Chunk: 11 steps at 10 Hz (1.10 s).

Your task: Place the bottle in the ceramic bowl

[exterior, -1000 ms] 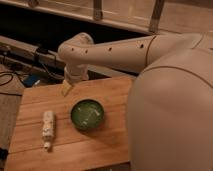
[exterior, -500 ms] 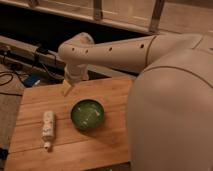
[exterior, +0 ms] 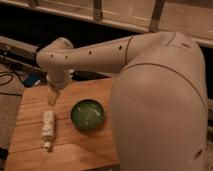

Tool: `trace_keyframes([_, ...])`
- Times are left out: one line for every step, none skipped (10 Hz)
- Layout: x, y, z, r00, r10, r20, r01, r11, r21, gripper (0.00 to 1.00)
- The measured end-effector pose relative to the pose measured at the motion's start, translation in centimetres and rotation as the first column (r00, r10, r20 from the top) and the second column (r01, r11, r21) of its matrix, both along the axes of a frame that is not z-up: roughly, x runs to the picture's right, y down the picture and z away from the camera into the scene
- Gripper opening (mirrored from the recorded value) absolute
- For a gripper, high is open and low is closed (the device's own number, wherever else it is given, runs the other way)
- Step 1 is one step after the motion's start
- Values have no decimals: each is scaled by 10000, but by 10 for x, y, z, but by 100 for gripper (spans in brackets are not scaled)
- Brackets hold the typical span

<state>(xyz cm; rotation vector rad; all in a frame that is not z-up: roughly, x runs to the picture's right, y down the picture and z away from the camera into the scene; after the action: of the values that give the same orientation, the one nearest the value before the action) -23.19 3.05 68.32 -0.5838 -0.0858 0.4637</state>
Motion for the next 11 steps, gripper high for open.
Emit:
trace_keyframes([-13, 11, -8, 9995, -302, 101, 302, 9995, 26, 80])
trace_keyframes([-22, 25, -11, 9988, -488, -22, 488, 9988, 89, 80])
trace_keyframes([-24, 34, -9, 9991, -414, -99, 415, 9991, 110, 80])
trace_keyframes([-20, 46, -1, 9996, 22, -268, -19, 9999, 138, 80])
trace_keyframes([-14, 54, 7, 9955, 788, -535, -782, 9968, 142, 80])
trace_keyframes([-7, 60, 13, 9788, 1823, -935, -1811, 9832, 213, 80])
trace_keyframes([-4, 65, 14, 9534, 2726, -1293, -2704, 9621, 343, 80])
trace_keyframes([-1, 72, 16, 9129, 3732, -1657, -3701, 9276, 503, 80])
trace_keyframes([2, 79, 15, 8666, 4602, -1930, -4574, 8871, 615, 80])
trace_keyframes([4, 83, 16, 8332, 5118, -2093, -5099, 8576, 674, 80])
trace_keyframes([8, 88, 16, 7925, 5655, -2283, -5653, 8217, 727, 80])
